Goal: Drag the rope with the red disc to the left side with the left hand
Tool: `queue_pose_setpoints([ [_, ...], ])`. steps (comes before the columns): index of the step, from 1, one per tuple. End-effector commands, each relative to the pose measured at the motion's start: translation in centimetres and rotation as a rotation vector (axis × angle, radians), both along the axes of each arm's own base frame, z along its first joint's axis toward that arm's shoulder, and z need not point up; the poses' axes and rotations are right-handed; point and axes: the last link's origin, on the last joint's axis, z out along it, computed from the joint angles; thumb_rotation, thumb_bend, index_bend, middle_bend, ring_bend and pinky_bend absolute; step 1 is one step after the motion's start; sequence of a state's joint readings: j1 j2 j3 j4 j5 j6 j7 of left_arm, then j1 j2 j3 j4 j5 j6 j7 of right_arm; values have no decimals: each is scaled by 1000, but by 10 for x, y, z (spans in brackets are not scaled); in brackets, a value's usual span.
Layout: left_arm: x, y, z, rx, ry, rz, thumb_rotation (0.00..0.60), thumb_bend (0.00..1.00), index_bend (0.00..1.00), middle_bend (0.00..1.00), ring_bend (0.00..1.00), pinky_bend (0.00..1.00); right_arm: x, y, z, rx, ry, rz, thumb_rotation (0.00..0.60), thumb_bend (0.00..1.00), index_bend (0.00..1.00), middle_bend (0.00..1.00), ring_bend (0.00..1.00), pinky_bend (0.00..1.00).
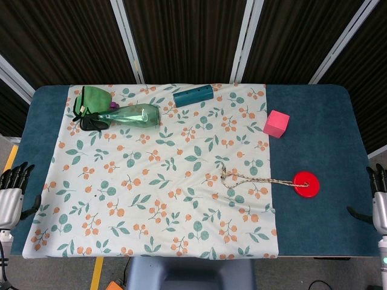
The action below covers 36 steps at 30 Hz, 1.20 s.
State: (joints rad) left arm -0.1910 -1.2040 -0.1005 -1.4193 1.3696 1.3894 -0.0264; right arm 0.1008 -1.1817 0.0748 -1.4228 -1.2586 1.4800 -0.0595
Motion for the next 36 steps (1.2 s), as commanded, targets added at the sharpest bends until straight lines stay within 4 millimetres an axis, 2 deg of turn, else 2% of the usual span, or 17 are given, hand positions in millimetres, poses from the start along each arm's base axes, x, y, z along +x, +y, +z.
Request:
queue_pose_setpoints([
  [1, 1, 1, -1, 0, 2, -3, 600, 469, 0, 0, 0, 0, 1, -1, -1, 0, -7, 4, 600, 78, 0, 0, 0, 0],
  [6, 7, 2, -3, -15, -7, -20, 600, 469, 0, 0, 0, 0, 6, -5, -1, 2, -15, 15, 600, 79, 0, 0, 0, 0],
  [12, 36, 16, -14, -88, -15, -120, 600, 468, 0, 0, 0, 0, 9, -8, 0, -10, -29, 13, 600, 78, 0, 0, 0, 0],
  [15, 61, 27, -31, -162, -40, -198, 600, 469, 0, 0, 0, 0, 8, -9, 1, -10, -40, 3, 600, 79, 0, 0, 0, 0],
  [22, 134, 56, -83, -327, -94, -401, 600, 469, 0, 0, 0, 0, 5, -16, 16, -36, -59, -8, 600, 78, 0, 0, 0, 0],
  [28, 190, 69, -130, -481, -107, -522, 600, 469, 0, 0, 0, 0, 2, -20, 28, -63, -85, -16, 600, 79, 0, 0, 0, 0],
  [31, 214, 74, -155, -561, -95, -566, 600, 471, 0, 0, 0, 0, 0, -19, 30, -68, -97, -20, 600, 79, 0, 0, 0, 0],
  [36, 241, 83, -188, -647, -48, -610, 600, 475, 0, 0, 0, 0, -4, -19, 32, -72, -107, -28, 600, 78, 0, 0, 0, 0],
])
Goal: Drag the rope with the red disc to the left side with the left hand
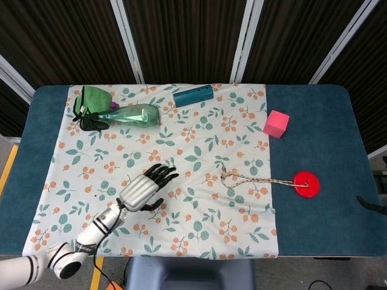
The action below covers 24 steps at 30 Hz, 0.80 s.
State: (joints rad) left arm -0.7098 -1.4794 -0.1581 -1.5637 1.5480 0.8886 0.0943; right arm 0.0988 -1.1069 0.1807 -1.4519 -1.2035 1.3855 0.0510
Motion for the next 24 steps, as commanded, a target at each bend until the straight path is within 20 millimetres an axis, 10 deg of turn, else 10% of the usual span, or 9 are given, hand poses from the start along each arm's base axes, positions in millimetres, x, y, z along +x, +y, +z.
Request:
queue_pose_setpoints([
  [1, 22, 10, -25, -38, 45, -47, 600, 475, 0, 0, 0, 0, -2, 0, 1, -5, -4, -2, 600, 79, 0, 0, 0, 0],
  [24, 111, 46, -106, -77, 224, -197, 600, 473, 0, 0, 0, 0, -14, 5, 15, -34, -24, -21, 600, 79, 0, 0, 0, 0],
])
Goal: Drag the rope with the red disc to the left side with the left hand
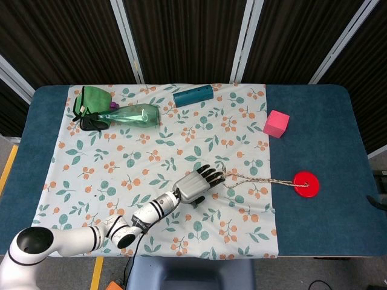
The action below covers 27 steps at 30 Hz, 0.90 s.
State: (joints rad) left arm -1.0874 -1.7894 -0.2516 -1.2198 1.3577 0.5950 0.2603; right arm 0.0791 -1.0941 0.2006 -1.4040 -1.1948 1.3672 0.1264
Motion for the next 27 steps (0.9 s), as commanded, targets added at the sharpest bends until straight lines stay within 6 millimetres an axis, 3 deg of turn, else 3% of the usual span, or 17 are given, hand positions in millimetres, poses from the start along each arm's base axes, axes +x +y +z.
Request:
queue_pose_setpoints([
  [1, 13, 1, -11, -9, 14, -10, 600, 473, 0, 0, 0, 0, -2, 2, 0, 1, -4, -4, 600, 79, 0, 0, 0, 0],
  [13, 30, 15, -37, 38, 143, -71, 600, 474, 19, 0, 0, 0, -11, 7, 3, -15, -16, -18, 600, 79, 0, 0, 0, 0],
  [27, 14, 22, -39, 89, 234, -70, 600, 475, 282, 0, 0, 0, -16, 8, 4, -33, -28, -27, 600, 79, 0, 0, 0, 0],
])
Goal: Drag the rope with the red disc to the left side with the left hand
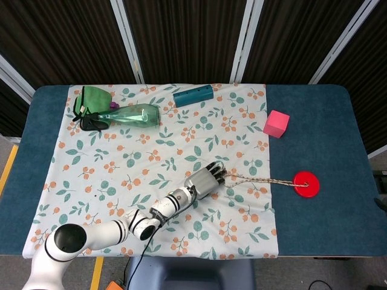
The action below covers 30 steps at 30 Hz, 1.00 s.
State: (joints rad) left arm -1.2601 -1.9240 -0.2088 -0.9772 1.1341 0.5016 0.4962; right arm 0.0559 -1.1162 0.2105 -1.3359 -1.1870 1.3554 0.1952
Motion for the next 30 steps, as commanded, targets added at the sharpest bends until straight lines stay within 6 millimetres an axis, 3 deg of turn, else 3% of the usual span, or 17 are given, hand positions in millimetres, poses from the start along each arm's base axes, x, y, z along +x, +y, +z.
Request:
queue_pose_setpoints([
  [1, 0, -1, 2, 7, -2, -4, 600, 477, 305, 0, 0, 0, 1, 0, 0, -1, -1, 1, 600, 78, 0, 0, 0, 0],
  [6, 4, -2, 10, 18, -31, -16, 600, 508, 481, 0, 0, 0, 2, -1, -1, 2, -1, -3, 600, 80, 0, 0, 0, 0],
  [15, 0, -3, 16, 26, -22, -27, 600, 512, 626, 0, 0, 0, 3, -3, -5, 9, 1, -6, 600, 83, 0, 0, 0, 0],
  [21, -2, -2, 25, 53, -47, -23, 600, 637, 763, 0, 0, 0, 3, -3, -4, 9, 2, -9, 600, 87, 0, 0, 0, 0],
  [27, -21, 5, 58, 140, -90, -4, 600, 740, 850, 0, 0, 0, 5, -6, -4, 12, 2, -2, 600, 91, 0, 0, 0, 0],
  [30, -44, 11, 90, 205, -105, 38, 600, 772, 868, 0, 0, 0, 8, -7, -4, 13, 4, 7, 600, 92, 0, 0, 0, 0],
])
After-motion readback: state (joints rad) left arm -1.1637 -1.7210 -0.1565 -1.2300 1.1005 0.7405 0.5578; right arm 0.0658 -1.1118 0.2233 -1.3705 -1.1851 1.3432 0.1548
